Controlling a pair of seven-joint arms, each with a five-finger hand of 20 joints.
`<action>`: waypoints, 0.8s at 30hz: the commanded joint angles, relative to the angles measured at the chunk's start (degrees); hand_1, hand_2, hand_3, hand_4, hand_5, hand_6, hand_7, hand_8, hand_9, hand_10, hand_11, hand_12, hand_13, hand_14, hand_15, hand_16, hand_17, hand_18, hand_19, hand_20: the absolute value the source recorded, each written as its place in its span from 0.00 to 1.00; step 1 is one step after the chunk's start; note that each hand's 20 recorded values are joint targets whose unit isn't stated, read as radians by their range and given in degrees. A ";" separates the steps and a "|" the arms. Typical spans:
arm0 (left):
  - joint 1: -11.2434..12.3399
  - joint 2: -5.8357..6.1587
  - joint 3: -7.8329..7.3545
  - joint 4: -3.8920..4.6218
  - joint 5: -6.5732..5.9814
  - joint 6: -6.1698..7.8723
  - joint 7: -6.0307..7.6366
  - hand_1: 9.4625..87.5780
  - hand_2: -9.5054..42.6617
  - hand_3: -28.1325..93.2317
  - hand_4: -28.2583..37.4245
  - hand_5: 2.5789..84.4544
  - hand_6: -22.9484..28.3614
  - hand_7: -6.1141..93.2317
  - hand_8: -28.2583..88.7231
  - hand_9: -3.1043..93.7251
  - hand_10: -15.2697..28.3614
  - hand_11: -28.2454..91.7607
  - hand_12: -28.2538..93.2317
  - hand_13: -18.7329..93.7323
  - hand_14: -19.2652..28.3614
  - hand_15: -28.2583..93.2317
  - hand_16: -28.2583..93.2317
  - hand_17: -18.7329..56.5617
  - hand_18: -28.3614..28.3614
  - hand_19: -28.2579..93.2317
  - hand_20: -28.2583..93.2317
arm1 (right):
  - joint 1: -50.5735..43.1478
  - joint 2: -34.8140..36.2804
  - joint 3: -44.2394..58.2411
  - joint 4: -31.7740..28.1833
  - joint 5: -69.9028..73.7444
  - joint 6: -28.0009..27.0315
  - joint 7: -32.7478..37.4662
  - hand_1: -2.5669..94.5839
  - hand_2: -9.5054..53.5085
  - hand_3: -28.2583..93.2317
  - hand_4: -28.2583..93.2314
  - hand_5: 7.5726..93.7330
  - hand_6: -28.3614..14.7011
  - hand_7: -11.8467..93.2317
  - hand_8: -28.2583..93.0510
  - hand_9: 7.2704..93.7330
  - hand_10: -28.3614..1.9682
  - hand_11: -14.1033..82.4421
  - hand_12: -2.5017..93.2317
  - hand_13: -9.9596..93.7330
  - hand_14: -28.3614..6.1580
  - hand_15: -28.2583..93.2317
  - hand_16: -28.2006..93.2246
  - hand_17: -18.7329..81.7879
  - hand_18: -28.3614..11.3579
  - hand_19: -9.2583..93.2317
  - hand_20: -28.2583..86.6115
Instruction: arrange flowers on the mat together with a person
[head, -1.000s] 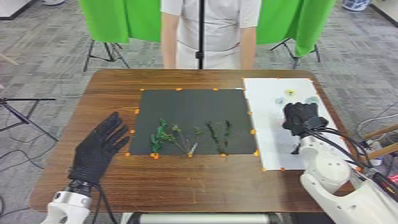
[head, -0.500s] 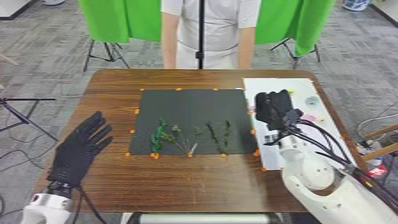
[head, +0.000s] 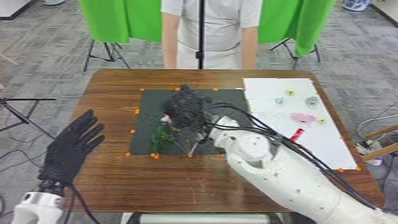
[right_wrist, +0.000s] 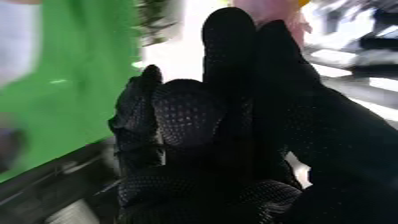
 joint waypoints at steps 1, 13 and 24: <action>-1.30 0.88 1.44 0.72 -0.06 0.85 0.03 0.21 0.08 0.80 0.07 0.33 0.51 0.19 0.18 0.24 0.58 0.33 0.39 0.32 0.66 0.34 0.29 0.09 0.87 0.55 0.31 | 3.57 -6.58 -5.31 4.07 -3.14 0.46 -1.70 0.55 0.00 0.89 0.00 0.73 0.72 0.57 0.23 0.93 0.76 0.35 0.55 0.82 0.68 0.86 0.45 0.49 0.23 0.90 0.63; -3.27 3.11 3.22 0.97 0.32 0.34 -1.21 0.21 0.08 0.80 0.07 0.33 0.50 0.20 0.18 0.24 0.58 0.33 0.39 0.32 0.66 0.33 0.29 0.09 0.87 0.55 0.31 | 2.72 -12.07 -6.08 10.44 -10.63 4.08 1.72 0.55 0.00 0.88 0.00 0.72 0.72 0.57 0.24 0.92 0.77 0.34 0.54 0.81 0.68 0.86 0.45 0.50 0.25 0.91 0.63; -4.64 2.99 4.11 1.25 0.86 -0.02 -1.79 0.21 0.08 0.80 0.07 0.32 0.50 0.20 0.18 0.24 0.58 0.33 0.39 0.32 0.66 0.33 0.29 0.09 0.87 0.55 0.31 | 2.38 -13.26 -5.25 10.24 -14.25 -1.74 1.52 0.55 0.00 0.88 0.00 0.72 0.73 0.57 0.22 0.92 0.76 0.32 0.54 0.80 0.67 0.87 0.45 0.50 0.25 0.90 0.64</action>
